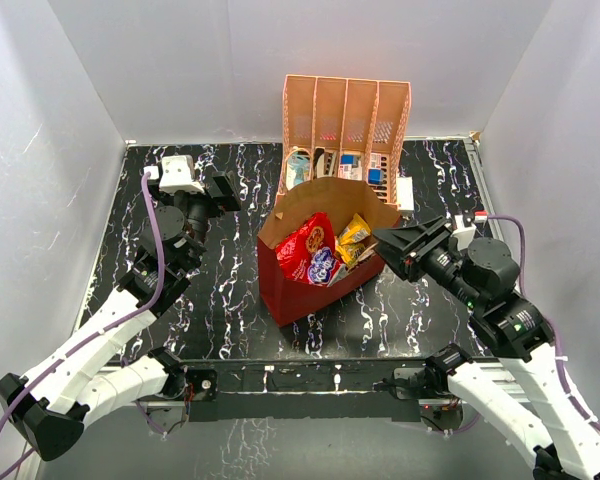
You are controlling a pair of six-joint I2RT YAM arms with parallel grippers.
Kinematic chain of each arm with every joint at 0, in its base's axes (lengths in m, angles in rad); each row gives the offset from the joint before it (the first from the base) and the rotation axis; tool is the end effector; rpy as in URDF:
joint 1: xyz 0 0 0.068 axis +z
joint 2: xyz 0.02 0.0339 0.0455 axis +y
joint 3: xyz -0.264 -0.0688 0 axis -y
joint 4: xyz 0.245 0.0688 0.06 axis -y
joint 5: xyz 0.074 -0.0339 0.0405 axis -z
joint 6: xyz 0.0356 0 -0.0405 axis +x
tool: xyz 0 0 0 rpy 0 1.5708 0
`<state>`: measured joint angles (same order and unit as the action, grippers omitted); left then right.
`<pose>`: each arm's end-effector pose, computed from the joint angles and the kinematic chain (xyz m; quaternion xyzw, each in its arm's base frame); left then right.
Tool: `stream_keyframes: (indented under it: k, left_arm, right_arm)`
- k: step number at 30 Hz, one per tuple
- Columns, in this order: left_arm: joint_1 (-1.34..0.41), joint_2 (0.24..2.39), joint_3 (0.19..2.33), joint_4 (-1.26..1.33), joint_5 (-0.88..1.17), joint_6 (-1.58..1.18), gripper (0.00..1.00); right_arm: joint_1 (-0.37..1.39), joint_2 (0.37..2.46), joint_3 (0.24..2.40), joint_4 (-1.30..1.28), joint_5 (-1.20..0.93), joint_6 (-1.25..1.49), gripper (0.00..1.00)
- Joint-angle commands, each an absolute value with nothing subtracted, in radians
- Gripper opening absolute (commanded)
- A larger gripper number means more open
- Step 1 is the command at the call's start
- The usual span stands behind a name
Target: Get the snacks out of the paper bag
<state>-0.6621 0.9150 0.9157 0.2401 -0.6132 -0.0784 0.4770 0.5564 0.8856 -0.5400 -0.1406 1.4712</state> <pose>0.1736 -0.1093 0.4075 -0.0582 0.6317 -0.0978 0.7668 0.1000 0.0573 0.3661 0.3311 0.7028 0.5495 0.3073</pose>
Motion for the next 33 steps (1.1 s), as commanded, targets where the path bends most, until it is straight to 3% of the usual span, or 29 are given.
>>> stream_keyframes:
  k: [1, 8, 14, 23, 33]
  left_arm:
    - [-0.669, 0.9, 0.907, 0.282, -0.606, -0.083, 0.99]
    - [-0.669, 0.902, 0.908, 0.28, -0.603, -0.086, 0.98]
    - [-0.669, 0.897, 0.906, 0.282, -0.612, -0.081, 0.98]
    - [-0.669, 0.902, 0.907, 0.278, -0.603, -0.092, 0.98]
    - [-0.669, 0.933, 0.932, 0.237, -0.572, -0.129, 0.98]
  right_arm:
    - [0.481, 0.575, 0.875, -0.47, -0.2, 1.567, 0.42]
    - [0.481, 0.612, 0.838, -0.442, -0.271, 1.662, 0.42]
    - [0.479, 0.624, 0.883, -0.451, -0.201, 1.611, 0.22]
    - [0.48, 0.59, 0.992, -0.571, 0.028, 1.319, 0.08]
    - [0.481, 0.597, 1.09, -0.643, 0.267, 1.029, 0.08]
